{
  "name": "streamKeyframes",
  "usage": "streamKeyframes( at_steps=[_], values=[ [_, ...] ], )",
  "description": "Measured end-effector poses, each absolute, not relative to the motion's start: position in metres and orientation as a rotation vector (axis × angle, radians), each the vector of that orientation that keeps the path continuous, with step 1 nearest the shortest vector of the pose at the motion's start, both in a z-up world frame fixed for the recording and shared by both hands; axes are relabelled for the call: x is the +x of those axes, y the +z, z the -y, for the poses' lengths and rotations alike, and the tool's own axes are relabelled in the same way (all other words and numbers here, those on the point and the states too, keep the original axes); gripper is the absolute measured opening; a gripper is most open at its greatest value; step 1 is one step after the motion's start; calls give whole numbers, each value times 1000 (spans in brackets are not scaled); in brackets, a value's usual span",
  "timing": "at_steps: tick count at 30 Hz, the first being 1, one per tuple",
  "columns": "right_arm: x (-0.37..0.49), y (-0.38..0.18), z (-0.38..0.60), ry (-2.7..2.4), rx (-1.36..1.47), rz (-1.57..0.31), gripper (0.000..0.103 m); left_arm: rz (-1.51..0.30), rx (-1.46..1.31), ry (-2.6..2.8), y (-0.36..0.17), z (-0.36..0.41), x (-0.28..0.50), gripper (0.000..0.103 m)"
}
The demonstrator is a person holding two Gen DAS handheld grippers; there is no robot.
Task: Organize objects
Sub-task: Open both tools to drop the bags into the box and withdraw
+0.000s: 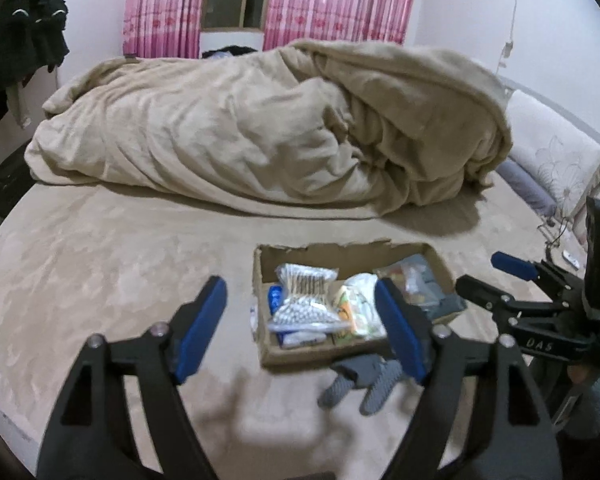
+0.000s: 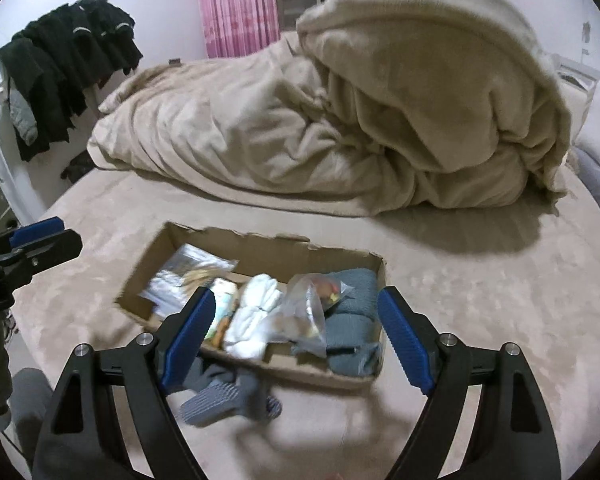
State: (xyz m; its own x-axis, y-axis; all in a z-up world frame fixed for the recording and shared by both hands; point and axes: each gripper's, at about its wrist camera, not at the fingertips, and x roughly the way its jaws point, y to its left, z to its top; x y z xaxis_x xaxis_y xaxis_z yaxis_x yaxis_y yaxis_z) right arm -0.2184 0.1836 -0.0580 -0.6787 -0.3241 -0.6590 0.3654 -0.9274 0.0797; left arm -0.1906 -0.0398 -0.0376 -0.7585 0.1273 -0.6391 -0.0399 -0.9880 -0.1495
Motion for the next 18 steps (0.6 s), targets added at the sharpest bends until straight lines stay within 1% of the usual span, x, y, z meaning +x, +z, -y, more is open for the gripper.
streamKeyframes(
  at_steps=[5, 11, 14, 18],
  values=[
    [-183, -36, -186, -2575, 952, -94, 86, 212, -999, 2888, -18, 44, -150, 80],
    [-153, -22, -190, -2557, 934, -65, 86, 210, -976, 2894, -11, 47, -112, 81],
    [-142, -17, -191, -2559, 921, -70, 86, 215, -974, 2889, -12, 48, -100, 81],
    [-129, -16, -193, -2559, 902, -60, 86, 237, -1013, 2863, -29, 46, -94, 81]
  ],
)
